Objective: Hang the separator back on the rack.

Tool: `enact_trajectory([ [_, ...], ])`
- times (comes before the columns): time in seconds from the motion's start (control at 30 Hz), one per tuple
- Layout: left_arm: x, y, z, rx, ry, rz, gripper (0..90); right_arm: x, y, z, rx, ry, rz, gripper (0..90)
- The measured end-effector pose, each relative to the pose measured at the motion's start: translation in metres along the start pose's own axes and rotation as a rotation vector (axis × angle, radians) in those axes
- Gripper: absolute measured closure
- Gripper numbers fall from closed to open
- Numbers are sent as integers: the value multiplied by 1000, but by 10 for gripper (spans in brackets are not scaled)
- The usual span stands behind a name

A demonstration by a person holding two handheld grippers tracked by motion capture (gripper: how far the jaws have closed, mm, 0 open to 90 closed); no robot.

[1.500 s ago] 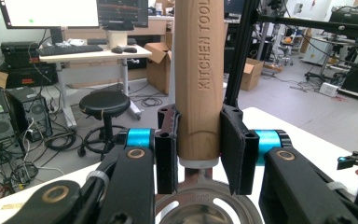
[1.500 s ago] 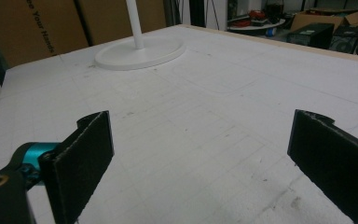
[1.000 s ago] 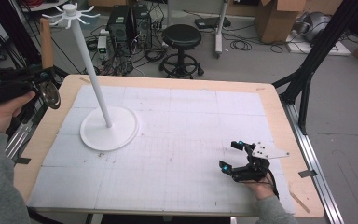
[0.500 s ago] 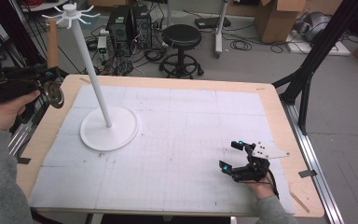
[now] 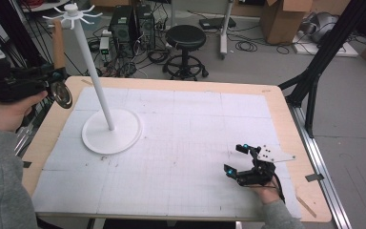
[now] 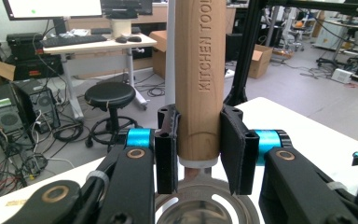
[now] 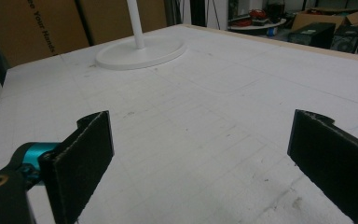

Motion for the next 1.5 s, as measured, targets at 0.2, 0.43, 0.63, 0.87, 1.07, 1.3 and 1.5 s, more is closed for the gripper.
enact_trajectory([
  [0.2,-1,0,7,11,18,3,686,0,0,0,-1,-1,0,61],
  [0.43,-1,-1,15,14,32,1,685,0,0,0,-1,0,-1,61],
  [0.63,0,-3,16,-3,21,5,579,-1,0,0,-3,1,-1,61],
  [0.87,2,-15,8,-56,-28,32,358,-2,-1,0,-2,-1,5,61],
  [1.07,1,-31,4,-64,-77,74,173,-2,-1,1,3,1,1,61],
  [1.3,-6,-48,6,-62,-110,120,156,0,0,1,2,8,-2,61],
  [1.5,-3,-59,11,-66,-115,100,120,0,-1,1,3,8,4,61],
])
Point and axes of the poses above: each handheld gripper's, and its own axes: z roughly forward along the jaws, y roughly out of its top, x roughly to its left, the point moved 1 cm from there along z, roughly forward along the jaws, and after that the axes turned 12 degrees about -z, right-handed, at the moved point
